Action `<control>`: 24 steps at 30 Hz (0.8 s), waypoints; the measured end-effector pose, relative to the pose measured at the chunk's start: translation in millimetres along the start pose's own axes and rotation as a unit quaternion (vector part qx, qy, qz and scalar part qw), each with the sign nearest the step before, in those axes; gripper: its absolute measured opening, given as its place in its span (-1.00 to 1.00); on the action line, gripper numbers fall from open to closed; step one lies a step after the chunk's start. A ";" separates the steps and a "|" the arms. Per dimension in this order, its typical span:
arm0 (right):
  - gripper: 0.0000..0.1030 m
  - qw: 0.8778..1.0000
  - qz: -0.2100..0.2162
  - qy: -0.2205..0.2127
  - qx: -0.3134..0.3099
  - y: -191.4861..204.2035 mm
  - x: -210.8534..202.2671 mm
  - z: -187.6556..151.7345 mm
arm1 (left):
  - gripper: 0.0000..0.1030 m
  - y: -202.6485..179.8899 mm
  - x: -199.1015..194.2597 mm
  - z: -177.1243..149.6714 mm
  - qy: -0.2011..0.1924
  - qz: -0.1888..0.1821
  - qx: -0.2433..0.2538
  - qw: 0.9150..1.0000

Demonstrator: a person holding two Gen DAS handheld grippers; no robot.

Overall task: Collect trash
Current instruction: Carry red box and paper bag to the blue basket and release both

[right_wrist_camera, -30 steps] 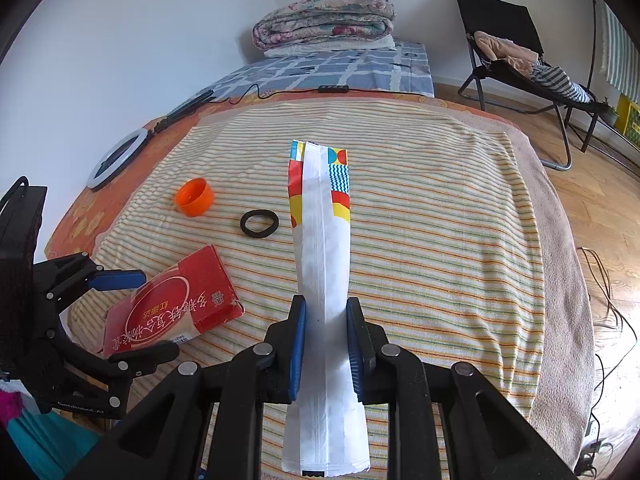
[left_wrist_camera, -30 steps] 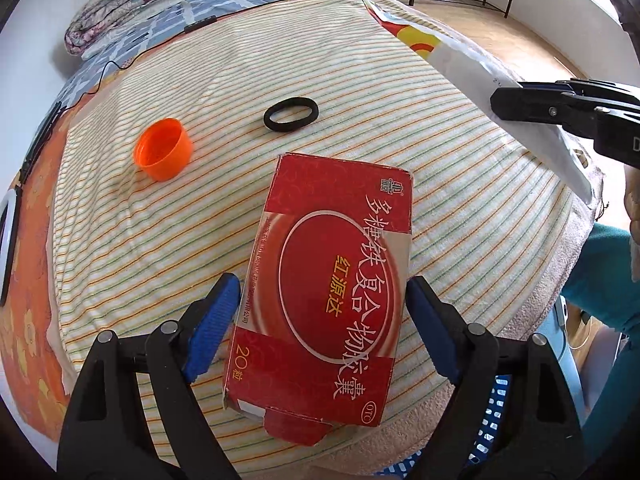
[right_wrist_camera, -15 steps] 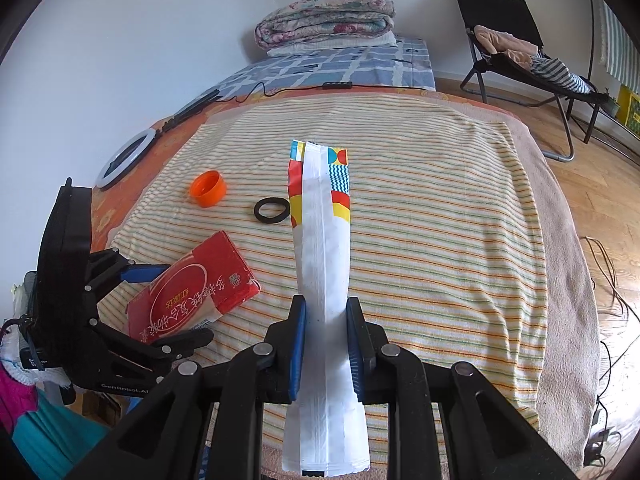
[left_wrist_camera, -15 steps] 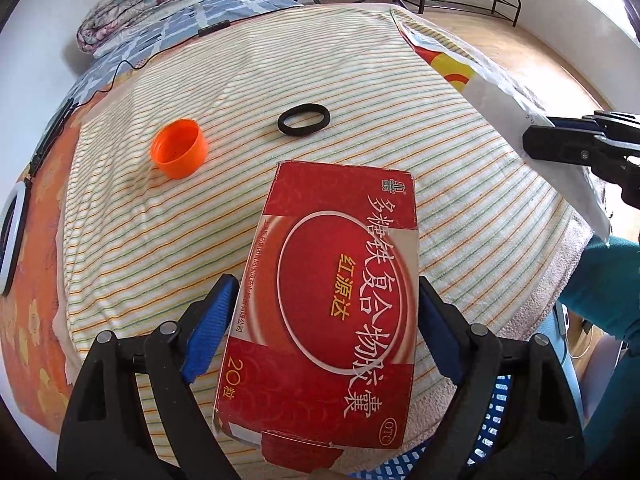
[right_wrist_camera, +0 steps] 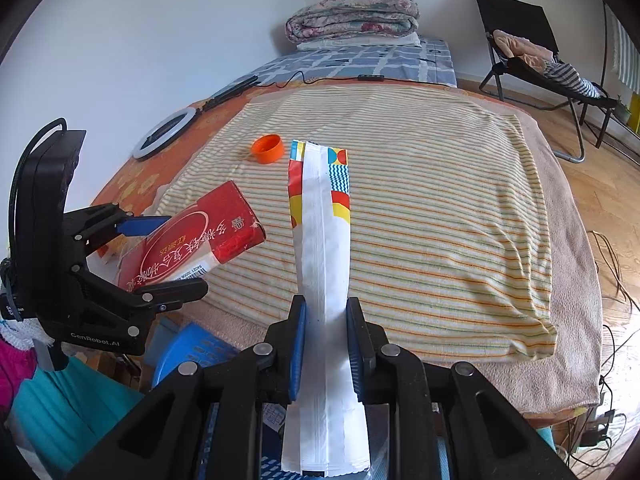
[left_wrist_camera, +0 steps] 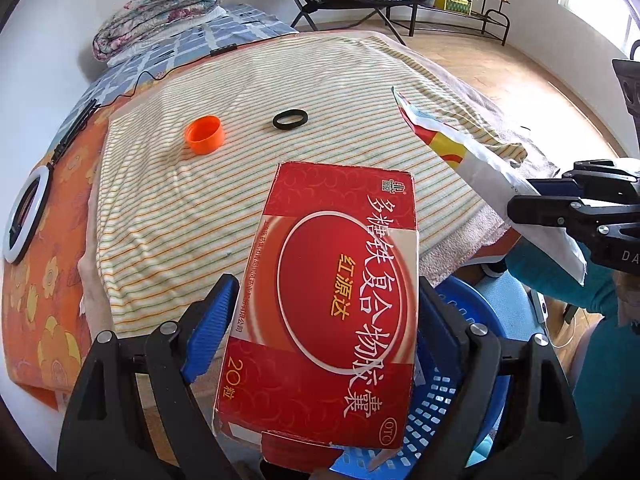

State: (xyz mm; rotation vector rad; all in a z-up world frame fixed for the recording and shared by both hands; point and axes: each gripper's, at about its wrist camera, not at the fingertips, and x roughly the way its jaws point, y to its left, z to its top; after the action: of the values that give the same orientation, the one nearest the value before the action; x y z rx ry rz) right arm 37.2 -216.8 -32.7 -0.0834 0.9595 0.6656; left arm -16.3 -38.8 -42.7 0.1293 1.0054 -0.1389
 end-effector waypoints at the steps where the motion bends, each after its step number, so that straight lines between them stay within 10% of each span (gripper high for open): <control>1: -0.65 1.000 0.002 0.002 0.000 2.5 -3.3 -4.8 | 0.70 -1.0 -3.2 -3.7 -0.001 0.002 -0.001 1.000; 24: -0.65 0.996 0.040 0.084 -0.009 49.7 -14.4 -106.2 | 0.71 -25.4 1.0 -98.1 0.052 -0.011 0.000 0.999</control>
State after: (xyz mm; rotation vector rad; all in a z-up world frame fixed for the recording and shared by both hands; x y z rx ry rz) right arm -73.7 -221.3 -72.9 -0.1185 1.1226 0.7491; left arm -101.7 -47.0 -96.5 0.1257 1.1112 -0.1532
